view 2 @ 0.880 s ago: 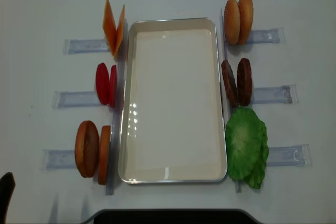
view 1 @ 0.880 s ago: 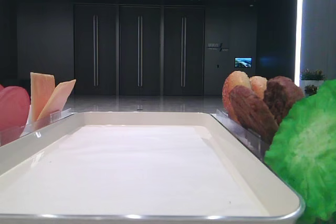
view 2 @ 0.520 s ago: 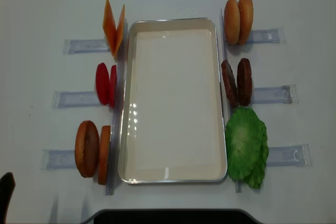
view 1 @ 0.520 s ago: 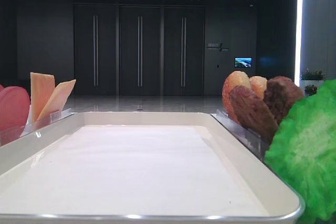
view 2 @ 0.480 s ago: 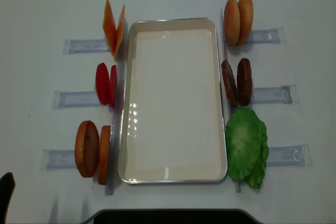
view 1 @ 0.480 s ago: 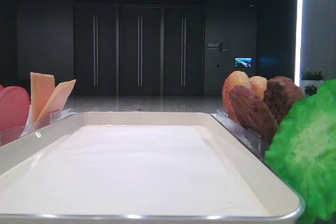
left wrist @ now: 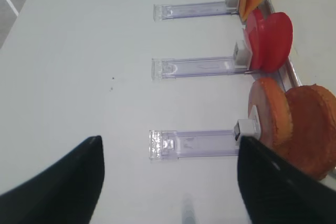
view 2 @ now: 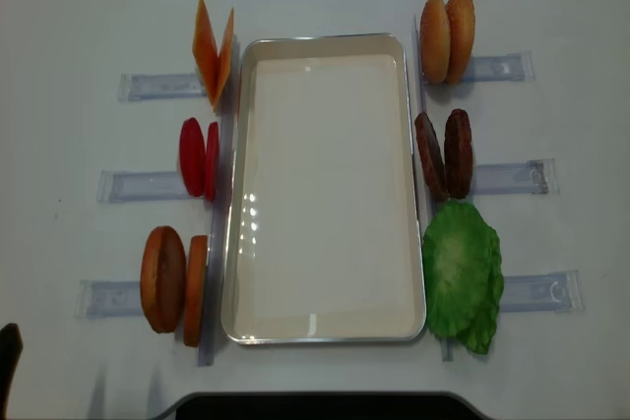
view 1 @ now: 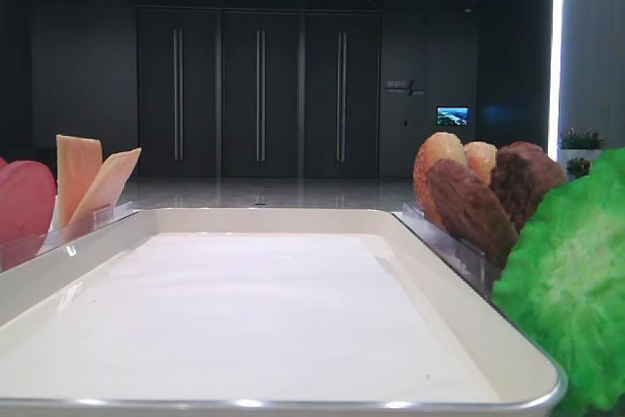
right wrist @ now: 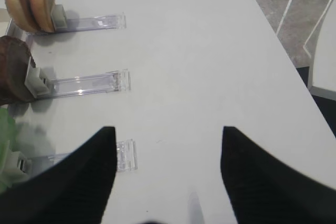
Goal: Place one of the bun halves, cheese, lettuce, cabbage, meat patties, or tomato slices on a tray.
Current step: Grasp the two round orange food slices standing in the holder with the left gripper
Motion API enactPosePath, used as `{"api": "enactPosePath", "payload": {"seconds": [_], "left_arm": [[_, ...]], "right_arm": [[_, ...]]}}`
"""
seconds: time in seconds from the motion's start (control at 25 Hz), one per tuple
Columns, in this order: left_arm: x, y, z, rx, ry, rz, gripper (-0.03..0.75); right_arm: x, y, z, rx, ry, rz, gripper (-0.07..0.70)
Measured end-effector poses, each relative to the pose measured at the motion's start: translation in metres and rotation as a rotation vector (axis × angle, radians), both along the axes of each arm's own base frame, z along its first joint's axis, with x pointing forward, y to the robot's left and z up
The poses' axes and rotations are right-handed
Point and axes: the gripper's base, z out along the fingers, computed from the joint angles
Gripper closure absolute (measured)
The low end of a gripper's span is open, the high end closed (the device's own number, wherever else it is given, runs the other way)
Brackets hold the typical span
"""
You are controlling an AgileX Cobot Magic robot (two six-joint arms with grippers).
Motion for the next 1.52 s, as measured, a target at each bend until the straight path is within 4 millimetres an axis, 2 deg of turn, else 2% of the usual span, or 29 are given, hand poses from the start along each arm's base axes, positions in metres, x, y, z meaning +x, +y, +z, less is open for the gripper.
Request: {"api": "enactPosePath", "payload": {"seconds": [0.44,0.6,0.76,0.92,1.04,1.16,1.36,1.52], "left_arm": [[0.0,0.002,0.0,-0.02,-0.005,0.033,0.118],[0.005,0.0,0.011,-0.103,0.013,0.058,0.118],[0.037,-0.005,0.029,-0.181,0.166,0.054,0.118],[0.083,-0.005,0.036,-0.198,0.366,0.07,0.118],[0.117,-0.003,0.029,-0.188,0.522,0.088,0.118],[0.145,-0.001,0.01,-0.166,0.694,0.108,0.118],[0.166,-0.001,-0.011,-0.166,0.83,0.119,0.126],[0.17,-0.003,-0.006,-0.195,0.809,0.116,0.165]], "right_arm": [[0.0,0.0,0.0,0.0,0.0,0.0,0.216],[0.0,0.0,0.0,0.0,0.0,0.0,0.216],[0.0,0.0,0.0,0.0,0.0,0.0,0.216],[0.0,0.0,0.0,0.0,0.0,0.0,0.216],[0.0,0.0,0.0,0.0,0.0,0.0,0.216],[0.0,0.0,0.0,0.0,0.0,0.0,0.216],[0.0,0.0,0.0,0.0,0.0,0.0,0.216],[0.0,0.0,0.0,0.0,0.0,0.0,0.216]]}}
